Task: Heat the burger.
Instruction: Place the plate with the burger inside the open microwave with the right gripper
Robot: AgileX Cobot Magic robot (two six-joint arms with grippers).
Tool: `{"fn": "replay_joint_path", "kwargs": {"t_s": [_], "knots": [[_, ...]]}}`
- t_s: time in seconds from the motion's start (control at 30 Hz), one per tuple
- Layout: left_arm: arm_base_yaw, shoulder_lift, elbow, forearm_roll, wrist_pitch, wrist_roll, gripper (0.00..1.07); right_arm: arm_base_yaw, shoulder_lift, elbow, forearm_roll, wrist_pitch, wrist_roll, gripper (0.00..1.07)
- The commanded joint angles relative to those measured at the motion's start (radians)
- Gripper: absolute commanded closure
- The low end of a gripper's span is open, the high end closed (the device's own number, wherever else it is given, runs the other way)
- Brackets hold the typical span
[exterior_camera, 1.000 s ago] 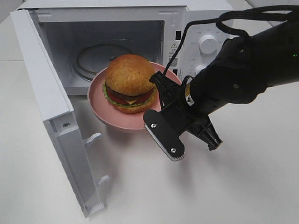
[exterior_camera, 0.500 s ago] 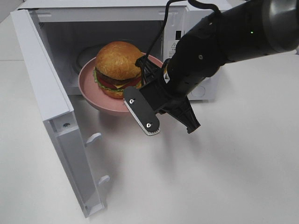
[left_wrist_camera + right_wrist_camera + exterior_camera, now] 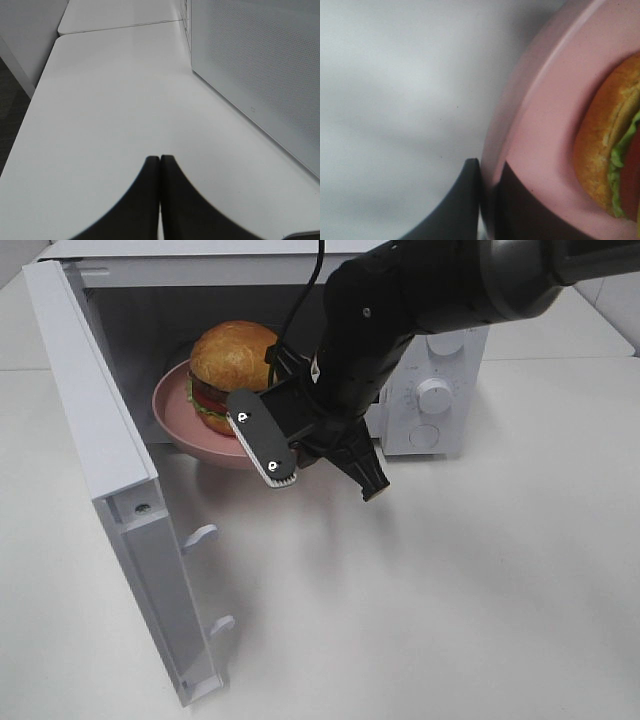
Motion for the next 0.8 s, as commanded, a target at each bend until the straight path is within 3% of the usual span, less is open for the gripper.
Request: {"fn": "replay_joint_path", "kwargs": {"t_s": [0.03, 0.53, 0.8], "knots": [[-0.002, -0.020, 0.004, -0.009, -0.015, 0.000, 1.06, 0.001, 0.025, -0.069, 0.019, -0.005, 0.004, 1.07], [-0.002, -0.020, 0.004, -0.009, -0.015, 0.000, 1.06, -0.002, 0.259, -0.479, 0.011, 0.142, 0.296, 1.07], [-0.002, -0.020, 0.004, -0.009, -0.015, 0.000, 1.06, -0.002, 0.322, -0.580, 0.015, 0.181, 0.378, 1.07]]}}
